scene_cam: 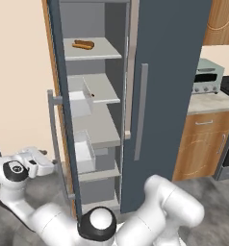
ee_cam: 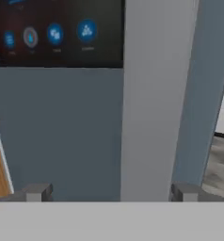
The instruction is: There's a chicken drumstick in the fridge that needs to be moved to the freezer for freezing. Pick up the chicken drumstick from the fridge, place it on any shelf in the freezer, and close the fridge and freezer doors when done.
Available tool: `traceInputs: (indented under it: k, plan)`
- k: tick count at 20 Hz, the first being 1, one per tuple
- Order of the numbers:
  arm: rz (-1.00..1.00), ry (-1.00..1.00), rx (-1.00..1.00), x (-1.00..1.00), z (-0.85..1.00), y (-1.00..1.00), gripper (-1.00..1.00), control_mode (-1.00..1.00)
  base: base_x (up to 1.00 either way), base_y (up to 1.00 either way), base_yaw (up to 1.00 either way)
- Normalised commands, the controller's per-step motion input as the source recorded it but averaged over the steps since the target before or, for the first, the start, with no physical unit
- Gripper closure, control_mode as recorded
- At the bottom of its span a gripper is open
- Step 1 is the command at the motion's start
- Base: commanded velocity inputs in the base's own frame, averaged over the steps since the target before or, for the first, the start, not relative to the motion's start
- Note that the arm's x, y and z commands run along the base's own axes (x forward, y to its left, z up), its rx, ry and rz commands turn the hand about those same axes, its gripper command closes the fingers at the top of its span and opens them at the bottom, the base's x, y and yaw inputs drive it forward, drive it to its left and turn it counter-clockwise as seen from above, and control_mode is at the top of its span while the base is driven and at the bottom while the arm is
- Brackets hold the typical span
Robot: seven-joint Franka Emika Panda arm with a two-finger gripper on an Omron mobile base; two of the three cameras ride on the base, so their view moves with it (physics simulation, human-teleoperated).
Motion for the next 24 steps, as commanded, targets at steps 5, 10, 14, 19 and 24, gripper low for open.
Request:
traceInputs:
  k: [5,10,14,19,24]
  plan:
    - [0.00,-0.08,0.09,0.02,-0.25,-1.00,-1.00,-1.00,0.00,0.00,0.00]
    - [0.00,-0.11,0.10,0.11,-0.20,-1.00,-1.00,-1.00,0.00,0.00,0.00]
    - [0.00,-0.10,0.11,0.24,-0.16,-1.00,-1.00,-1.00,0.00,0.00,0.00]
    - [0.00,-0.11,0.12,0.28,-0.12,-1.00,-1.00,-1.00,0.00,0.00,0.00]
    - [0.00,-0.04,0.09,0.64,0.00,-0.88,-1.00,-1.00,0.00,0.00,0.00]
